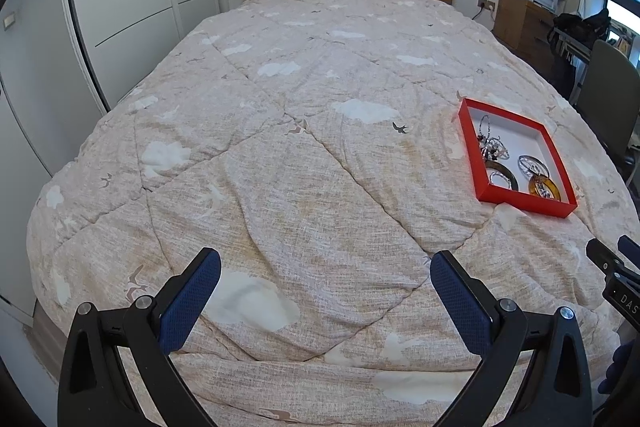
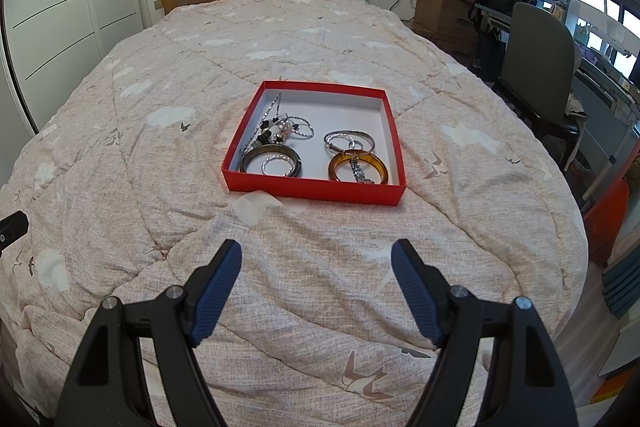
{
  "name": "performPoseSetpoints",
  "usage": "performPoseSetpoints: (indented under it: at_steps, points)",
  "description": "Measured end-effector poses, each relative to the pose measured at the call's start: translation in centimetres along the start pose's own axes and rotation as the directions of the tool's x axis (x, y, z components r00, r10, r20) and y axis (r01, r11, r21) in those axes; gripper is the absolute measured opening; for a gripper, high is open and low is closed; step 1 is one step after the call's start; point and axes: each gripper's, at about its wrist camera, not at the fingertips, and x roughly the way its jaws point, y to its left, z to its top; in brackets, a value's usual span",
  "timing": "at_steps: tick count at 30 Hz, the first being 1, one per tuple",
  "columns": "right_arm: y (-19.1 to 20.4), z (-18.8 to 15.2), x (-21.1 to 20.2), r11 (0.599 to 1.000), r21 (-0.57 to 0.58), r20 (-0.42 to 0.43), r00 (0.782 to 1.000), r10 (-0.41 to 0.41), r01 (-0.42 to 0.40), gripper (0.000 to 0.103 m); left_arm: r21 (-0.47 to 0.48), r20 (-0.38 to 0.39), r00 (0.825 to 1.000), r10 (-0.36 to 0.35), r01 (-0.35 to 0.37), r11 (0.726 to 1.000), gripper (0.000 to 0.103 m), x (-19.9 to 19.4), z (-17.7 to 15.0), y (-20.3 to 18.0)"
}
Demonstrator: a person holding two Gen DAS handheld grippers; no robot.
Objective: Organize jewelry
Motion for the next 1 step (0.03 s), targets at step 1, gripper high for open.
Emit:
performPoseSetpoints:
  at_steps: [1]
  points:
    - [0.02,-0.02,-0.02,1.000,0.000,0.000,1.000,0.000,0.000,0.076,-0.001,-0.001,1.000,-0.001,0.001,1.000,0.103,0.00,-0.01,0.01]
